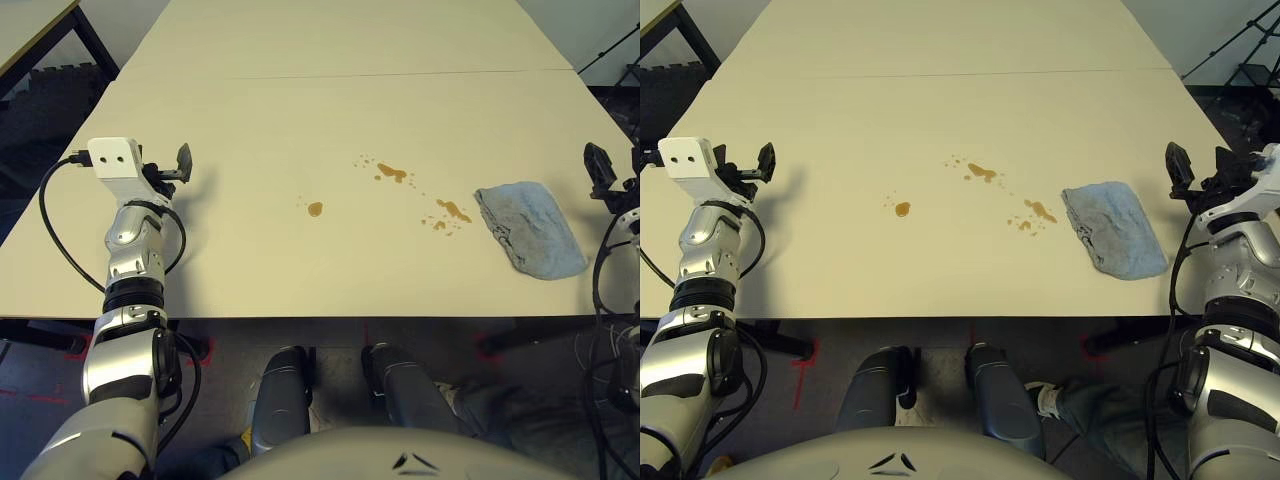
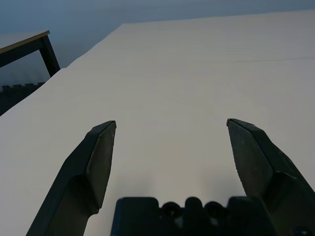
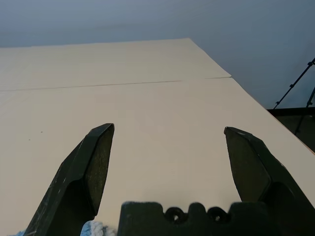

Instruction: Wipe the water off the table with a rag.

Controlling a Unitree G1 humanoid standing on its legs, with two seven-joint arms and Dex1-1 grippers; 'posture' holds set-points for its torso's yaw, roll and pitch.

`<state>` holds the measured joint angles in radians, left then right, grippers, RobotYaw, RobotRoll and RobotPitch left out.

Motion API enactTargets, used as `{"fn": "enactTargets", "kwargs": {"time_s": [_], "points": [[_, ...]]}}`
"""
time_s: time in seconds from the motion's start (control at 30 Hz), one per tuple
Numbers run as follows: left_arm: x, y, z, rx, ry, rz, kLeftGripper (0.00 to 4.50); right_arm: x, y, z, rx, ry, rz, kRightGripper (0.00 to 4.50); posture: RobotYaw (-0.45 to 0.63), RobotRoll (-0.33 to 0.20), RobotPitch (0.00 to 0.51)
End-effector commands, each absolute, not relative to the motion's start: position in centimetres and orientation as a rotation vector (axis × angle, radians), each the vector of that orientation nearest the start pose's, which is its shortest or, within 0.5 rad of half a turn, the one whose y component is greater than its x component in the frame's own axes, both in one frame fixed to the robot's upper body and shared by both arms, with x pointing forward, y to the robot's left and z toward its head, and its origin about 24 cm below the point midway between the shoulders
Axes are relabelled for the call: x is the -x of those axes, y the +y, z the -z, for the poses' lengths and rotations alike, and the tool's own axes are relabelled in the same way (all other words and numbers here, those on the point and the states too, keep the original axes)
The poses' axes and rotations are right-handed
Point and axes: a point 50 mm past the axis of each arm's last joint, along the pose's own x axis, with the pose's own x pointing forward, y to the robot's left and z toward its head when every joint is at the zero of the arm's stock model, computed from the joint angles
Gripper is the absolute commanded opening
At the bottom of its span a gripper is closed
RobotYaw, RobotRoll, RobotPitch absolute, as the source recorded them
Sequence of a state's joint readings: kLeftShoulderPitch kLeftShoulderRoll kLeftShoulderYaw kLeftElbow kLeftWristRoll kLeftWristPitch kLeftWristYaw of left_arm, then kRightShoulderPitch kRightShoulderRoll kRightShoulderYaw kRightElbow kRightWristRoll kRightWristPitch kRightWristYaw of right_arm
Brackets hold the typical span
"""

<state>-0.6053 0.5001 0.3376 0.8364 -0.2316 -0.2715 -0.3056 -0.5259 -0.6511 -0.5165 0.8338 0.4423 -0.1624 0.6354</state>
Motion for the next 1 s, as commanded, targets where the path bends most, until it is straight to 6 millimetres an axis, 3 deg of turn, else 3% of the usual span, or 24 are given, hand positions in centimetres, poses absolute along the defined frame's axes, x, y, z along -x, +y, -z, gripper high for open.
{"fn": "enactTargets", "kwargs": {"time_s": [0.03,0.57,0.77,1.0], "points": [[-33.2,31.8,-11.3,-0.083,-0.168,-0.145,4.5,-29.8,-37.2,-12.5,-0.08,-0.189,0.034,4.47,-0.1,0.0,0.147],[-34.5,30.3,-13.1,-0.083,-0.191,-0.016,4.5,-29.7,-38.1,-13.1,-0.069,-0.188,0.041,4.47,-0.14,0.0,0.176],[-34.1,29.4,-13.1,-0.054,-0.173,0.177,4.5,-29.6,-37.6,-12.5,-0.081,-0.19,0.038,4.47,-0.15,0.0,0.155],[-30.8,27.2,-13.8,0.008,-0.095,0.688,4.5,-29.6,-37.6,-12.4,-0.087,-0.194,0.042,4.47,-0.15,0.0,0.139]]}}
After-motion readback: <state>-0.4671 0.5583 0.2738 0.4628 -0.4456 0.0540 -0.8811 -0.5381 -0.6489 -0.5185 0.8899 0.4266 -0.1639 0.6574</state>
